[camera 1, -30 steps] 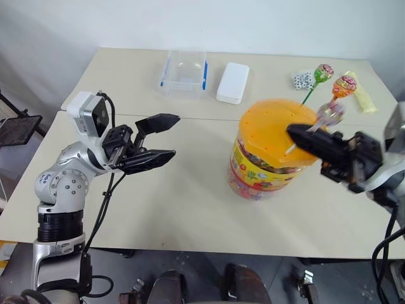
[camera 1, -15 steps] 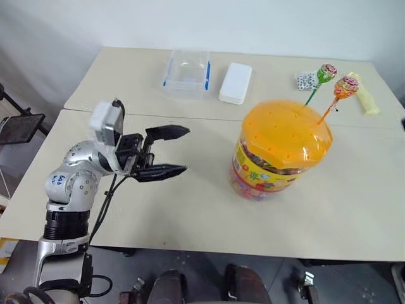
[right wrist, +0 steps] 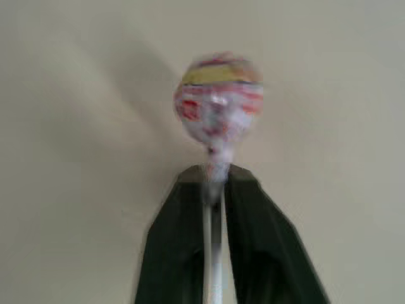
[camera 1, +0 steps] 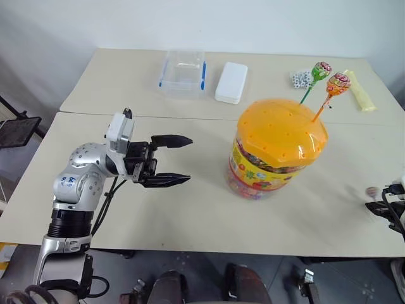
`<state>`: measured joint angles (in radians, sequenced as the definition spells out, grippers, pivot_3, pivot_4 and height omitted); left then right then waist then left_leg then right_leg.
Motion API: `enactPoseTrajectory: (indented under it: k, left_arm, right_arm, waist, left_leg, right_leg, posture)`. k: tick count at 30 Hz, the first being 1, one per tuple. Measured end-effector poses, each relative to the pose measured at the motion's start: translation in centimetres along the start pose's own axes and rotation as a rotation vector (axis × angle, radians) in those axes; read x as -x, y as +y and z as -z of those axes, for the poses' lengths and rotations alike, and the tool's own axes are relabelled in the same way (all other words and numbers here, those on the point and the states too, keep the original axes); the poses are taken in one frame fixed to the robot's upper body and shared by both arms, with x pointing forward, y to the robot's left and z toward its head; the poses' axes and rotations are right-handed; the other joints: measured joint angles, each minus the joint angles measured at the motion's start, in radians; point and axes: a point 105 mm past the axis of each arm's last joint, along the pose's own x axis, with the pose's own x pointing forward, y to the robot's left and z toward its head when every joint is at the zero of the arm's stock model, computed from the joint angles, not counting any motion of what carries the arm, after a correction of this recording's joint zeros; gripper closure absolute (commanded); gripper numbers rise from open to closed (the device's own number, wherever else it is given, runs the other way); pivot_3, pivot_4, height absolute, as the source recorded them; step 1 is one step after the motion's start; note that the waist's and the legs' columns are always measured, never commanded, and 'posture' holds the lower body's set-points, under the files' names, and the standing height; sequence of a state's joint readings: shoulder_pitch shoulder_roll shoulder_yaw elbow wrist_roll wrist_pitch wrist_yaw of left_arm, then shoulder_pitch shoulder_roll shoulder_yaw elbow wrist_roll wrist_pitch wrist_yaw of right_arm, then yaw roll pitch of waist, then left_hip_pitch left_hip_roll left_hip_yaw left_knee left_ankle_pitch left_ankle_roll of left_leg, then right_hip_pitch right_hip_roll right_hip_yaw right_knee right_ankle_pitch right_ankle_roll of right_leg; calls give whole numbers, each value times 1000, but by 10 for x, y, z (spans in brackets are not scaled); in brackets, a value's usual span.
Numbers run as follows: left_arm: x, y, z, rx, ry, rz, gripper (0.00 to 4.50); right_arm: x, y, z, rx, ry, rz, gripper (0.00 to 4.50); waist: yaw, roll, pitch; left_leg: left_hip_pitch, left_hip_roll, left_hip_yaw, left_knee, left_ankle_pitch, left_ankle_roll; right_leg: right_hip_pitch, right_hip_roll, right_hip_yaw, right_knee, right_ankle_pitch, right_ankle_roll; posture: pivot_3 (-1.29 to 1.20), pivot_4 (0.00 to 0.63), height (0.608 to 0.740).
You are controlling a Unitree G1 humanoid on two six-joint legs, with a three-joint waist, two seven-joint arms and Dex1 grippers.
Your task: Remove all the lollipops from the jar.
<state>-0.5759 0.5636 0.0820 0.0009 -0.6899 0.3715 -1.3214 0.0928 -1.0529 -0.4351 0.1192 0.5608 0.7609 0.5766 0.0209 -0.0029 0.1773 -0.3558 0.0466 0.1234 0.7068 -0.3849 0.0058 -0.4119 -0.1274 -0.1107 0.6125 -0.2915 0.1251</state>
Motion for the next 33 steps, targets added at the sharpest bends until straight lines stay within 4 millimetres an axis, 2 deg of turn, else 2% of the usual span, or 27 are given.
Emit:
enactPoseTrajectory:
  k: [3,4,5,9,12,15,17,21,26,28,33]
  left_arm:
    - [3,2,-4,-4,-12,-24,0]
    - [4,2,-5,-3,-16,-31,0]
    - [4,3,-6,2,-27,-38,0]
    - [2,2,-15,19,-104,-51,0]
    - [0,5,-19,47,-165,-71,0]
    - [0,7,-22,66,-194,-88,0]
    - [2,7,-24,70,-209,-98,0]
    - [-1,10,-28,82,-254,-105,0]
    - [-2,11,-31,83,-264,-105,0]
    - [-2,11,-31,83,-264,-105,0]
    - [-2,11,-31,87,-273,-107,0]
  right_arm:
    - [2,7,-2,32,-12,-73,2108]
    - [3,11,-5,55,-37,-106,1810]
    - [8,18,-17,111,-120,-172,1493]
    - [49,44,-90,256,-503,-344,1493]
    - [80,81,-137,294,-710,-521,1493]
    - [103,109,-164,308,-835,-640,1493]
    - [108,121,-170,300,-865,-685,1493]
    - [102,142,-175,264,-876,-769,1493]
    - [99,159,-175,253,-857,-853,1493]
    - [98,165,-173,252,-842,-882,2117]
    - [98,165,-174,247,-847,-887,3820]
  waist:
    - [4,0,0]
    - [4,0,0]
    - [3,0,0]
    - [1,0,0]
    - [-1,0,0]
    - [3,0,0]
    - [8,-1,1]
    - [6,-1,1]
    - [3,-1,1]
    - [4,-1,1]
    - [4,-1,1]
  left_leg:
    - [0,0,0,0,0,0]
    - [0,0,0,0,0,0]
    - [0,-1,0,0,0,0]
    - [1,0,0,0,0,0]
    - [1,1,-1,0,0,0]
    - [1,0,-3,1,0,-1]
    - [-1,0,-5,2,0,0]
    - [-2,-1,-5,4,0,0]
    - [-2,-1,-5,4,0,0]
    - [-2,-1,-5,4,0,0]
    - [-2,-1,-5,4,0,0]
  right_leg:
    - [0,0,0,0,0,0]
    - [0,0,0,-1,0,1]
    - [0,0,0,-1,0,1]
    - [1,0,0,0,0,1]
    - [1,0,0,2,0,1]
    - [1,0,-1,3,0,1]
    - [1,-1,-2,4,1,1]
    - [0,-1,-2,3,1,1]
    - [0,-1,-3,4,1,1]
    - [0,-1,-3,4,1,1]
    - [0,-1,-3,4,1,1]
  posture:
    - [0,150,740]
    - [0,150,740]
    - [0,150,740]
    - [0,150,740]
    - [0,150,740]
    - [0,150,740]
    - [0,150,740]
    - [0,150,740]
    - [0,150,740]
    - [0,150,740]
    - [0,150,740]
